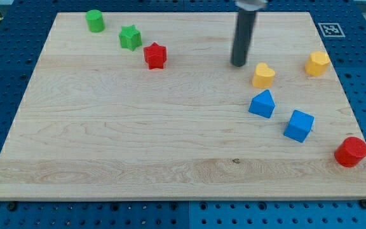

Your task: Push yellow heart towards center

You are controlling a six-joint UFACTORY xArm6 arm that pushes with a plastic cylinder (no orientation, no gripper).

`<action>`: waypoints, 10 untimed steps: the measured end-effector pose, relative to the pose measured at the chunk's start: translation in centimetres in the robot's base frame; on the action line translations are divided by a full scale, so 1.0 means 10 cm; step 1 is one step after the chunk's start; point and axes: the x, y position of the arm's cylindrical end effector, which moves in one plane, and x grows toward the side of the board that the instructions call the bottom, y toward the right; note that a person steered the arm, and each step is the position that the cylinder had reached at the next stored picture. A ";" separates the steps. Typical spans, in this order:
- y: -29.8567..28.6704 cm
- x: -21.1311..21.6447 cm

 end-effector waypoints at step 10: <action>-0.33 0.35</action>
